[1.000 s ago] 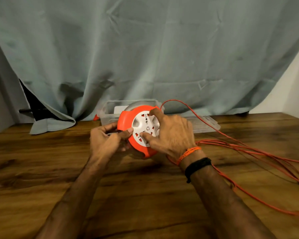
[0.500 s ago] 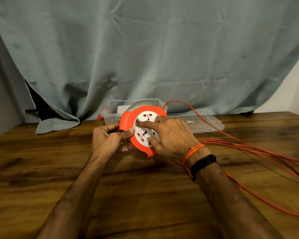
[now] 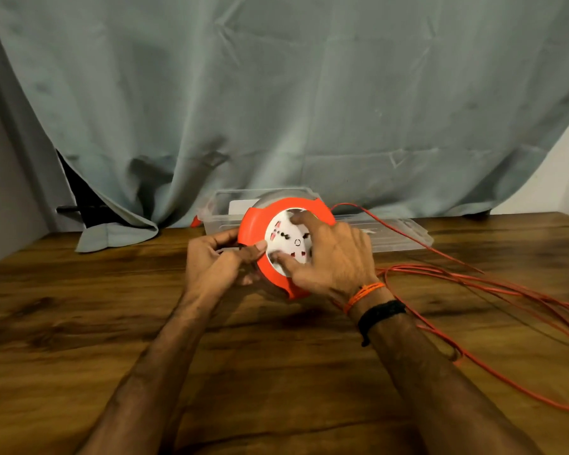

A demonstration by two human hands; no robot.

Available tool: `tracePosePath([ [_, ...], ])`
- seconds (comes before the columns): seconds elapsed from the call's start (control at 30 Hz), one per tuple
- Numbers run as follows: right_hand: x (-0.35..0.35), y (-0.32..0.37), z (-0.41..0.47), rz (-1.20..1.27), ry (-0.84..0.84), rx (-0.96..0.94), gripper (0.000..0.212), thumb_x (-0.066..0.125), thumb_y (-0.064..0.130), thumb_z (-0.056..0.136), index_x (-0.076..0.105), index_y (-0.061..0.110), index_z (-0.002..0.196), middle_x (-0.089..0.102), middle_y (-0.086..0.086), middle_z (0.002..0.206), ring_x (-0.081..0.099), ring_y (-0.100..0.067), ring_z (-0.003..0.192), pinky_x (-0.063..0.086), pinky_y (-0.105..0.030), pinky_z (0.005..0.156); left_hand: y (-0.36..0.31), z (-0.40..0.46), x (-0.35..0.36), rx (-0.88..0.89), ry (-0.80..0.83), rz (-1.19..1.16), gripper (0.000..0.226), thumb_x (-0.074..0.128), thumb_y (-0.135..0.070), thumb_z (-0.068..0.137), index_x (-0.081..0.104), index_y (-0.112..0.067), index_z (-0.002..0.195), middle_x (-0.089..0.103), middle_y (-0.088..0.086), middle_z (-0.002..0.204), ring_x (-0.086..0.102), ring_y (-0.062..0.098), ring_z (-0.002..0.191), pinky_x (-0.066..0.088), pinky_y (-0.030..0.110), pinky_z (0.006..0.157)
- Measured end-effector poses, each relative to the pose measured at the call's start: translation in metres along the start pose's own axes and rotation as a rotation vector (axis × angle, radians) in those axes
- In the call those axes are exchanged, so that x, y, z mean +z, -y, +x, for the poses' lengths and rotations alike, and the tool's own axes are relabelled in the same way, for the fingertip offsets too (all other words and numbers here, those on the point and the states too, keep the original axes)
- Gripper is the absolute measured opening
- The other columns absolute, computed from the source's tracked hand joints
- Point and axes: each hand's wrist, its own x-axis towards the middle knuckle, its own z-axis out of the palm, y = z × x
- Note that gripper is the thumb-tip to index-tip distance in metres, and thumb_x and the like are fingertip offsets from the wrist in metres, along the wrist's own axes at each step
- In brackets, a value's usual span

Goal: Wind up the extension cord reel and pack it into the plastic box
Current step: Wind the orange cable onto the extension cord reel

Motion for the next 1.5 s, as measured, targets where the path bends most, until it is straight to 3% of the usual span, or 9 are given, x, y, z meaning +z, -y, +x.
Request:
tracePosePath([
  [0.13,0.01,0.009,0.001,0.364,0.01,0.462,0.068,0.062,0.066,0.079,0.056,0.012,0.121,0.065,-0.013,0.12,0.058,-0.033,0.115,0.046,-0.036,0.091,0.0,-0.002,0.006,0.005,0.01,-0.007,0.031,0.078,-0.003,0.075,0.071,-0.007,0.105,0.076,0.007,0.087,0.074,0.02,0.068,0.058,0.031,0.048],
  [0.23,0.014,0.006,0.005,0.446,0.06,0.514,0.072,0.061,0.066,0.08,0.056,0.008,0.122,0.062,-0.013,0.126,0.056,-0.031,0.12,0.044,-0.034,0.095,0.001,-0.003,0.007,0.004,0.013,0.012,0.035,0.078,-0.004,0.075,0.07,-0.008,0.109,0.075,0.005,0.089,0.074,0.019,0.066,0.058,0.029,0.048],
  [0.4,0.007,0.006,0.005,0.342,0.089,0.395,0.066,0.057,0.067,0.083,0.057,0.012,0.12,0.066,-0.013,0.12,0.058,-0.033,0.115,0.05,-0.039,0.092,0.001,-0.002,0.005,-0.027,-0.012,-0.022,0.034,0.077,-0.003,0.075,0.07,-0.007,0.108,0.075,0.003,0.084,0.074,0.018,0.064,0.058,0.029,0.048],
  [0.63,-0.011,-0.006,0.007,-0.07,-0.034,0.017,0.056,0.052,0.072,0.07,0.059,0.031,0.107,0.069,-0.002,0.084,0.067,-0.03,0.085,0.05,-0.034,0.068,0.001,0.001,0.002,-0.061,-0.051,-0.085,0.03,0.076,0.001,0.075,0.071,-0.003,0.105,0.076,0.003,0.076,0.073,0.017,0.06,0.055,0.027,0.046],
  [0.9,-0.015,-0.008,0.007,-0.102,0.26,-0.198,0.063,0.053,0.049,0.073,0.038,0.044,0.134,0.061,-0.008,0.112,0.061,-0.033,0.101,0.052,-0.043,0.084,0.004,0.005,-0.002,-0.069,-0.073,-0.056,0.028,0.078,-0.002,0.075,0.072,-0.005,0.102,0.076,0.003,0.072,0.072,0.019,0.059,0.058,0.031,0.046],
  [1.07,-0.007,-0.007,0.004,-0.145,0.292,-0.231,0.063,0.055,0.037,0.084,0.029,0.051,0.14,0.055,-0.006,0.122,0.06,-0.034,0.106,0.045,-0.042,0.083,0.003,0.004,-0.002,-0.072,-0.021,-0.002,0.033,0.08,-0.008,0.073,0.072,-0.007,0.105,0.077,0.007,0.081,0.075,0.028,0.068,0.062,0.045,0.063],
  [1.27,-0.004,-0.009,0.006,-0.147,0.24,-0.266,0.061,0.055,0.039,0.083,0.033,0.052,0.138,0.059,-0.004,0.119,0.061,-0.033,0.103,0.045,-0.039,0.079,0.0,0.002,-0.004,-0.054,-0.014,0.013,0.034,0.08,-0.008,0.073,0.071,-0.008,0.107,0.077,0.008,0.086,0.075,0.024,0.069,0.062,0.042,0.059],
  [1.4,-0.006,0.0,-0.001,-0.089,0.107,-0.073,0.063,0.064,0.057,0.075,0.047,0.047,0.134,0.07,-0.003,0.107,0.063,-0.032,0.103,0.043,-0.036,0.077,0.0,0.001,-0.001,-0.018,-0.029,0.032,0.024,0.08,-0.005,0.073,0.074,-0.011,0.095,0.076,0.01,0.077,0.072,0.034,0.07,0.06,0.05,0.066],
  [1.5,0.006,0.004,-0.001,0.228,0.01,0.359,0.062,0.065,0.064,0.077,0.061,0.023,0.123,0.07,-0.009,0.109,0.062,-0.032,0.106,0.047,-0.036,0.086,-0.001,-0.001,0.005,-0.018,-0.021,0.006,0.026,0.079,-0.004,0.074,0.073,-0.009,0.098,0.076,0.007,0.077,0.073,0.029,0.068,0.061,0.043,0.058],
])
